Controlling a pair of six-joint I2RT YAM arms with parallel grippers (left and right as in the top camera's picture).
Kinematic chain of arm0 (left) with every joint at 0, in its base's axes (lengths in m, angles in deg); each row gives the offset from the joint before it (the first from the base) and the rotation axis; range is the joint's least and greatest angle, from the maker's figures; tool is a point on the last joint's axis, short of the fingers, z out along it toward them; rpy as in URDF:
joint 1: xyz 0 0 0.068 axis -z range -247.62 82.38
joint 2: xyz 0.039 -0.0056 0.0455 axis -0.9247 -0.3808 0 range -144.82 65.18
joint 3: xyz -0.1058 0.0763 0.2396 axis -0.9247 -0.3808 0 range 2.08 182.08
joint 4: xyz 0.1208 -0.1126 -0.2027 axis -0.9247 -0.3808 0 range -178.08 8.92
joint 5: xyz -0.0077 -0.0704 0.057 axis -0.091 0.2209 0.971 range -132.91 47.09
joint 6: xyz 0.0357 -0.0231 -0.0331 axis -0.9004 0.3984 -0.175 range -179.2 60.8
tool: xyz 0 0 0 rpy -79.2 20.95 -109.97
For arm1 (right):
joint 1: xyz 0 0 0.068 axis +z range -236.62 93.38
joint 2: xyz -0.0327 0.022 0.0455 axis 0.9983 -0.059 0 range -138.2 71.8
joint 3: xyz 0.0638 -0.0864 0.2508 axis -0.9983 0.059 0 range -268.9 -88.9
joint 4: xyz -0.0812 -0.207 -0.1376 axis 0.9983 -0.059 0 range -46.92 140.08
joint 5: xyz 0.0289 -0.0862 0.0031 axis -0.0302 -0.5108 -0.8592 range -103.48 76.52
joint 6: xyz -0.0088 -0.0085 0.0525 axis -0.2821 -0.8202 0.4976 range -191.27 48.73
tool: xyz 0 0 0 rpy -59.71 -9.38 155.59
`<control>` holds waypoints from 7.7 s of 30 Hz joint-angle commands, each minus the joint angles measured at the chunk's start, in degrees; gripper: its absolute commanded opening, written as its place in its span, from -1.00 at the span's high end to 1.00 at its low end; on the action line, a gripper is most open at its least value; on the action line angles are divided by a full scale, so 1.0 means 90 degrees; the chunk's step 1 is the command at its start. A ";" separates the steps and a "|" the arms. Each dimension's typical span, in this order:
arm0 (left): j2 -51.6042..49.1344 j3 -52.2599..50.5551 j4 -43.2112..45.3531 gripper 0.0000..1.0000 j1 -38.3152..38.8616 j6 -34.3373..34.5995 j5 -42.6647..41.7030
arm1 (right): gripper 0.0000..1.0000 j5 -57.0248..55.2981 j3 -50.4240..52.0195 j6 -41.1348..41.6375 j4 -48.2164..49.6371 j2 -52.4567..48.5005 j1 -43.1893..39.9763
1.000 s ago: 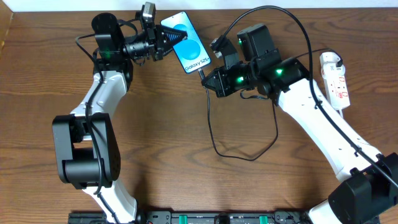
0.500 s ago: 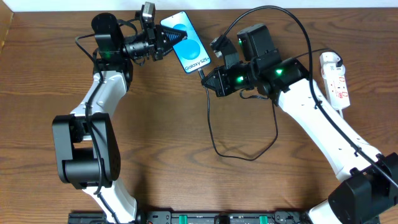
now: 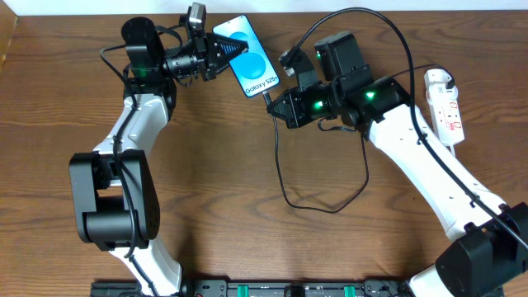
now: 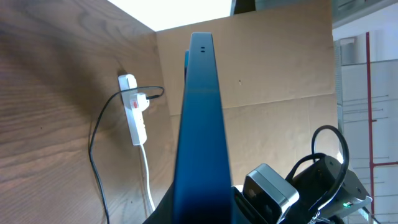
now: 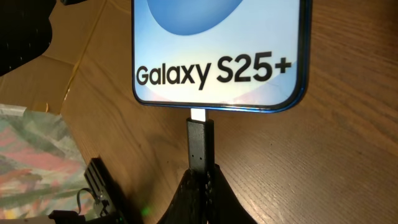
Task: Plug charger to phone and switch on socket
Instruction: 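Push the plug up into the phone's port while the left gripper holds, then open the right gripper off the plug and withdraw it rightward, then lower the plugged-in phone with the left gripper toward the table center, then set the phone flat on the table, open the left gripper, lift away, then move the right gripper to the power strip's orange switch by the charger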
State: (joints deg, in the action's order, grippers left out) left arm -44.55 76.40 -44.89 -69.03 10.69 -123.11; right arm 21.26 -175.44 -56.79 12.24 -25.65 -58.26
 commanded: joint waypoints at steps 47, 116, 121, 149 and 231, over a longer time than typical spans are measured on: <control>0.0117 -0.0070 -0.0022 0.86 0.0112 -0.0918 -0.0634 | -0.01 0.0716 -0.0080 -0.0595 -0.0493 0.0571 -0.1666; -0.1824 -0.0770 -0.3949 0.85 0.1059 -0.4146 0.2331 | -0.15 -0.0374 -0.0075 -0.0714 -0.1443 0.0588 -0.1848; -0.1824 -0.0770 -0.4022 0.67 0.1059 -0.4148 0.2426 | -0.15 -0.0374 -0.0075 -0.0714 -0.1440 0.0588 -0.1848; -0.1792 -0.0767 -0.5547 -0.30 0.1059 -0.4141 0.4469 | -0.17 -0.0495 -0.0075 -0.0714 -0.1443 0.0588 -0.1848; 0.3835 -0.0435 -0.7327 -0.99 0.0867 -0.5146 0.7040 | 0.98 -0.0588 -0.0075 -0.1047 -0.0933 -0.0760 -0.6904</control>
State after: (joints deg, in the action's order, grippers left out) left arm -10.57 71.55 -110.77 -61.05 -35.06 -60.54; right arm 11.86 -175.22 -64.92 2.07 -29.48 -119.00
